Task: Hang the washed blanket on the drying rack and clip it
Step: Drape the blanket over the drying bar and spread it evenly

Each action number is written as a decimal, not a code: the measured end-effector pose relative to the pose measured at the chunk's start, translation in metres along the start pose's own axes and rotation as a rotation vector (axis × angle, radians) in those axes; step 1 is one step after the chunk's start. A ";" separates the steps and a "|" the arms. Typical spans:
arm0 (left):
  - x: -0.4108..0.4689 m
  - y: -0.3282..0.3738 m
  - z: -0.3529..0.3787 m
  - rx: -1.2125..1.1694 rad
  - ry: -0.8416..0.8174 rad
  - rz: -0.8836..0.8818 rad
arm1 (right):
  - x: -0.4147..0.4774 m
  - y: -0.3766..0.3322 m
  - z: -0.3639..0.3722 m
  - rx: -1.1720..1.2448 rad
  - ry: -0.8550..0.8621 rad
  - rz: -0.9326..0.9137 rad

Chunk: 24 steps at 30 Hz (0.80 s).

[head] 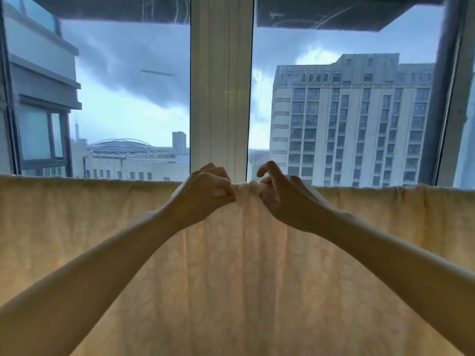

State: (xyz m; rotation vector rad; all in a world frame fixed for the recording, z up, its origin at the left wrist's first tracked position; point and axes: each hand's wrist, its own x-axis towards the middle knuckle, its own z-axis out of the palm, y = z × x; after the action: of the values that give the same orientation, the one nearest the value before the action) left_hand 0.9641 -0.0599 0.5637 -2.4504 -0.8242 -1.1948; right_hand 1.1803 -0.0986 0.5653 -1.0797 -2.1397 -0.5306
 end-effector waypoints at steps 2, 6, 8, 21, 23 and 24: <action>0.002 0.000 -0.004 -0.055 0.011 -0.081 | 0.006 -0.002 0.002 0.015 0.031 -0.026; -0.002 -0.017 -0.015 -0.095 0.072 -0.244 | 0.013 -0.004 0.012 -0.019 0.072 -0.093; -0.010 -0.028 -0.020 -0.040 0.005 -0.272 | 0.017 -0.004 0.016 -0.031 0.076 -0.091; -0.016 -0.037 -0.025 -0.034 0.135 -0.337 | 0.017 0.006 0.011 0.000 0.104 0.150; -0.009 -0.029 -0.016 -0.036 0.117 -0.322 | 0.022 0.002 0.013 0.063 0.109 0.113; -0.005 -0.026 -0.010 -0.042 0.113 -0.315 | 0.024 -0.001 0.015 0.079 0.106 0.077</action>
State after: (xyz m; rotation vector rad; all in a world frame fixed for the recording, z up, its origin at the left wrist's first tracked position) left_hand 0.9396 -0.0459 0.5662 -2.3181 -1.1944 -1.4557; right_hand 1.1635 -0.0765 0.5724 -1.0624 -2.0022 -0.4533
